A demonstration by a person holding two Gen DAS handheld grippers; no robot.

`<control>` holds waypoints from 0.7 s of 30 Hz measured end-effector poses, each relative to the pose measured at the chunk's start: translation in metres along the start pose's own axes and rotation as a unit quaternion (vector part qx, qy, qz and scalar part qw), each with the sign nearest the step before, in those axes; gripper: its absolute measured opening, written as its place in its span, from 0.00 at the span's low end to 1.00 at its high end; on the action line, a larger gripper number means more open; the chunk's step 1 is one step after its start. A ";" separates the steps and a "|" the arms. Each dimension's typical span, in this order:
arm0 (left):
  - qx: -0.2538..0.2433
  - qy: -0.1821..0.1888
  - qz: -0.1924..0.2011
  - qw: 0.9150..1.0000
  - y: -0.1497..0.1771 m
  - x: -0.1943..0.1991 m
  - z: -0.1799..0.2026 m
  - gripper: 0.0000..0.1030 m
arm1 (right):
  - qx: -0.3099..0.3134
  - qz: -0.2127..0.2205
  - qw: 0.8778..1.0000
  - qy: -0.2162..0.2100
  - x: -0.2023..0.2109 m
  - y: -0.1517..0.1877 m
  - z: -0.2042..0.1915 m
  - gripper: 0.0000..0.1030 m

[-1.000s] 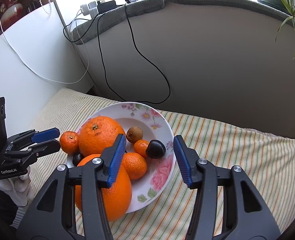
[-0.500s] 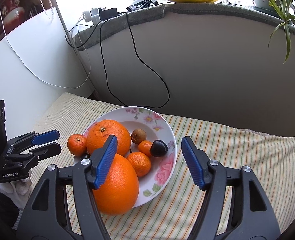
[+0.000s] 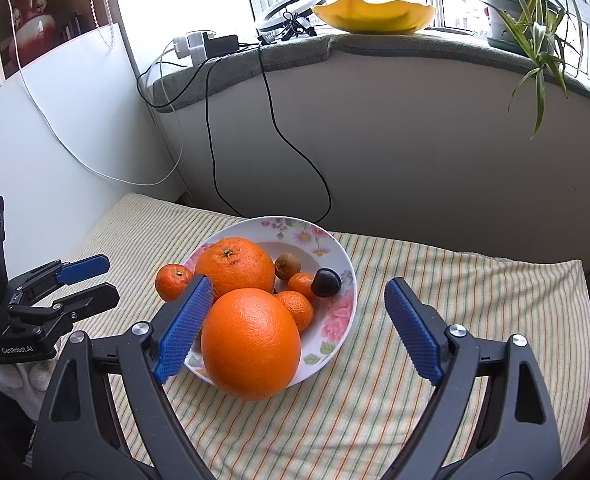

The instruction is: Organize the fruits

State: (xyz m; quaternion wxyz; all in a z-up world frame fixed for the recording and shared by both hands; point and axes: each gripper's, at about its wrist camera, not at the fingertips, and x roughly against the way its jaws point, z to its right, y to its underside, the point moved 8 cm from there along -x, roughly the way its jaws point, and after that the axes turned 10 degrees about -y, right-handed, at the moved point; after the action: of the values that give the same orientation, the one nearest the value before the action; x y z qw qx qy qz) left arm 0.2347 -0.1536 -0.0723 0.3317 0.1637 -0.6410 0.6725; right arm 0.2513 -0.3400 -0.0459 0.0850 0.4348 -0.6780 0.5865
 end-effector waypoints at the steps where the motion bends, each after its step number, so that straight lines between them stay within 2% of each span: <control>1: 0.001 -0.001 0.001 1.000 0.000 0.002 -0.001 0.68 | -0.002 0.003 1.000 0.005 0.003 0.001 -0.002 0.91; 8: 0.001 -0.022 0.011 1.000 0.003 0.015 -0.005 0.73 | 0.007 0.023 0.998 0.050 0.020 0.003 -0.017 0.98; 14: -0.001 -0.046 0.022 0.999 0.007 0.028 -0.007 0.73 | 0.005 0.047 0.997 0.063 0.036 0.001 -0.028 0.99; 21: 0.011 -0.050 0.028 0.998 0.013 0.042 -0.009 0.73 | 0.017 0.062 0.994 0.084 0.051 0.006 -0.042 1.00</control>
State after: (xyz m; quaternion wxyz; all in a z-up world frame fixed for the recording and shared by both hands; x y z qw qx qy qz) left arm 0.1974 -0.1346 -0.0556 0.2784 0.1834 -0.6535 0.6795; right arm 0.2000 -0.3292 -0.0062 0.0979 0.3420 -0.6843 0.6365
